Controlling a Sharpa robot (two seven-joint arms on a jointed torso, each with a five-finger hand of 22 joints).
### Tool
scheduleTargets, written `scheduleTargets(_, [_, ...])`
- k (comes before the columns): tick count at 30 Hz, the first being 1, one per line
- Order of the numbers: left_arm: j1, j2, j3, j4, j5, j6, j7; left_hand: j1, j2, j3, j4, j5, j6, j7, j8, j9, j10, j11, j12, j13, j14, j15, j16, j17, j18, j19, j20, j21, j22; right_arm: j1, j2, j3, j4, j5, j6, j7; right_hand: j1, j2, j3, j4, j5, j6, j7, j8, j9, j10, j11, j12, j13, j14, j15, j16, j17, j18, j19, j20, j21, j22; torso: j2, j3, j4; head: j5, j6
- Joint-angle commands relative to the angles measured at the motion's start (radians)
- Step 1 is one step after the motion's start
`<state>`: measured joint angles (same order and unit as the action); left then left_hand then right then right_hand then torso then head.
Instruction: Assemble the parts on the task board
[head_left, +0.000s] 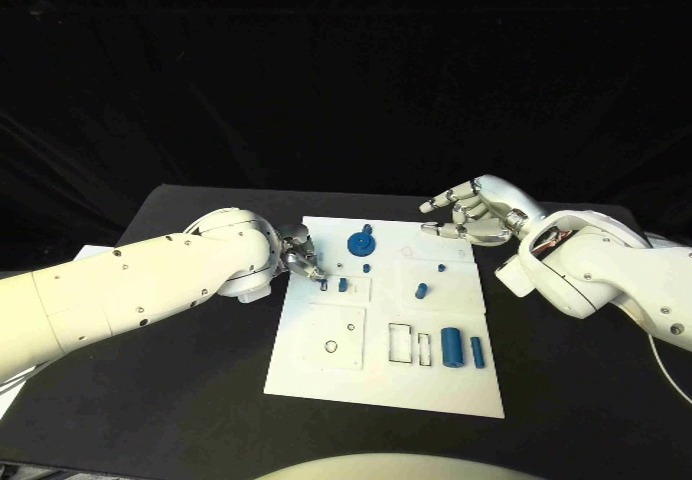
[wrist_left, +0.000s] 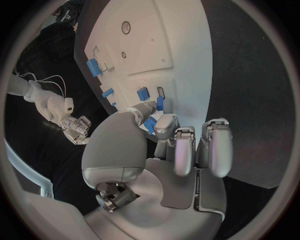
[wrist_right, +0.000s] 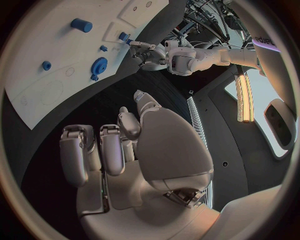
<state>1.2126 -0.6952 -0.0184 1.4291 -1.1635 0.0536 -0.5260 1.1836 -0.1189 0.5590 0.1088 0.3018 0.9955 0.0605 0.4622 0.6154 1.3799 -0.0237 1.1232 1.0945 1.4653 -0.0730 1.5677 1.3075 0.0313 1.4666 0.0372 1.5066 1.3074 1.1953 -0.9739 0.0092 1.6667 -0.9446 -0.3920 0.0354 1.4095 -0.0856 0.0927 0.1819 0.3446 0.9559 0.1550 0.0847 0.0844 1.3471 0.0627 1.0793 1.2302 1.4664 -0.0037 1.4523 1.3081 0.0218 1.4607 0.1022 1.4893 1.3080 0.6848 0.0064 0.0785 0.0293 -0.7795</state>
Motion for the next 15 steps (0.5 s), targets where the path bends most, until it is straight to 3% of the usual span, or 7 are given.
scheduleTargets(1, [-0.001, 0.006, 0.000, -0.002, -0.011, 0.039, -0.022, -0.001, 0.005, 0.140, -0.135, 0.003, 0.018, -0.011, 0.004, 0.001, 0.008, -0.002, 0.005, 0.001, 0.106, -0.004, 0.003, 0.263, -0.012, 0.065, -0.006, 0.004, 0.209, -0.001, 0.001, 0.000, 0.001, -0.003, 0.011, 0.005, 0.004, 0.003, -0.004, 0.000, 0.004, 0.008, -0.002, -0.002, -0.001, -0.003, -0.001, -0.003, -0.001, 0.063, -0.007, -0.002, 0.082, 0.015, -0.004, -0.001, -0.004, 0.127, 0.000, 0.0000, -0.0009, 0.003, -0.001])
scheduleTargets(15, [-0.006, 0.012, 0.000, -0.006, -0.012, 0.060, -0.030, -0.003, 0.004, 0.143, -0.137, 0.006, 0.020, -0.012, 0.004, 0.000, 0.009, -0.003, 0.006, 0.002, 0.106, -0.004, 0.003, 0.263, -0.012, 0.065, -0.006, 0.004, 0.209, -0.002, 0.001, 0.000, 0.001, -0.003, 0.012, 0.004, 0.004, 0.003, -0.004, 0.000, 0.004, 0.008, -0.002, -0.002, -0.001, -0.003, -0.001, -0.003, -0.001, 0.063, -0.007, -0.002, 0.082, 0.015, -0.004, -0.001, -0.004, 0.127, 0.000, 0.0005, 0.0000, 0.002, -0.002])
